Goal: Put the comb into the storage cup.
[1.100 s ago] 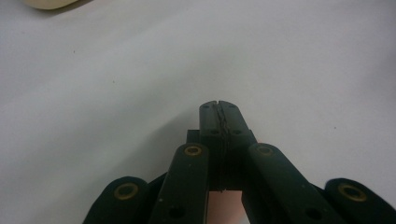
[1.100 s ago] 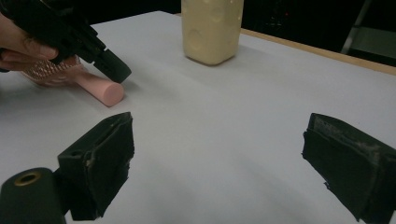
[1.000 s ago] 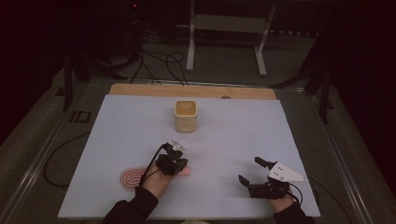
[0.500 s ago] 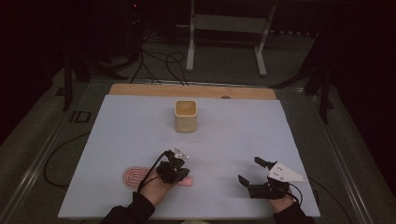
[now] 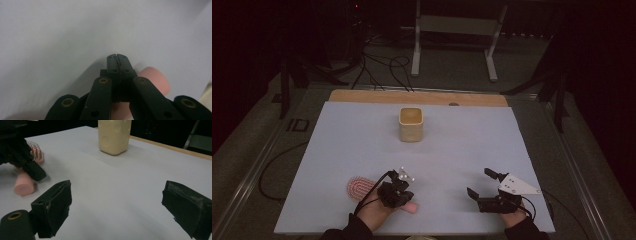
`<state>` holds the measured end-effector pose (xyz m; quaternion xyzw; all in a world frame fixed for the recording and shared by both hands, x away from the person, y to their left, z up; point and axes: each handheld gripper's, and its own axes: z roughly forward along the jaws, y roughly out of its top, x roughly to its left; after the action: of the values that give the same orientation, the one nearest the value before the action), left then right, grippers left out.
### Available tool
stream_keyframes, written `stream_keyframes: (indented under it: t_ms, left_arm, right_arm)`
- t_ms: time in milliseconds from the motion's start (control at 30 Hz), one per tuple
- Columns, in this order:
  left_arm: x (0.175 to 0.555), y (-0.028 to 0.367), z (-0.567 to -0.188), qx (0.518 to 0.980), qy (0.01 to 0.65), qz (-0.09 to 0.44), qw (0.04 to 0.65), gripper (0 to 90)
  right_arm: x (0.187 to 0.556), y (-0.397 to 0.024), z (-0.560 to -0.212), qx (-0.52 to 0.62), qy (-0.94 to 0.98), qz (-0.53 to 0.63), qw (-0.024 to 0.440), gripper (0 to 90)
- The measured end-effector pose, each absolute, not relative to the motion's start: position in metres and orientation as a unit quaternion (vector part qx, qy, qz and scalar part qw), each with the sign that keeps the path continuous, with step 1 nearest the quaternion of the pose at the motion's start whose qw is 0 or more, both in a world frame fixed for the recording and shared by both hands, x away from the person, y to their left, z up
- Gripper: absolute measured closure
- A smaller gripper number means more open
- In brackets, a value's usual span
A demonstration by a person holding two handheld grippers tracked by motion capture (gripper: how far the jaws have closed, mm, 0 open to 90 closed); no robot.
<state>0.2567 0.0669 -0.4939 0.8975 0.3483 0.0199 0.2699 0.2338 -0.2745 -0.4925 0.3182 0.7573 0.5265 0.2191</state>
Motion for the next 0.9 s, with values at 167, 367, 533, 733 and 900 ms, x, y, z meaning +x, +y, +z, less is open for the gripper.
stream_keyframes:
  t_ms: [167, 367, 533, 733, 900]
  left_arm:
    - [0.247, 0.075, -0.491, 0.900, 0.346, 0.023, 0.264, 90.0]
    - [0.240, 0.087, -0.492, 0.905, 0.344, 0.019, 0.250, 90.0]
    - [0.237, 0.095, -0.490, 0.910, 0.341, 0.017, 0.238, 90.0]
    - [0.236, 0.106, -0.483, 0.914, 0.338, 0.013, 0.223, 90.0]
    - [0.232, 0.109, -0.482, 0.922, 0.327, 0.004, 0.208, 90.0]
  right_arm:
    - [0.234, -0.274, -0.493, 0.318, 0.758, 0.527, 0.218, 8.7]
    - [0.234, -0.273, -0.493, 0.317, 0.758, 0.526, 0.217, 8.8]
    - [0.234, -0.273, -0.493, 0.317, 0.758, 0.527, 0.216, 8.8]
    - [0.234, -0.273, -0.493, 0.318, 0.758, 0.527, 0.215, 8.8]
    - [0.234, -0.273, -0.493, 0.317, 0.758, 0.527, 0.216, 8.8]
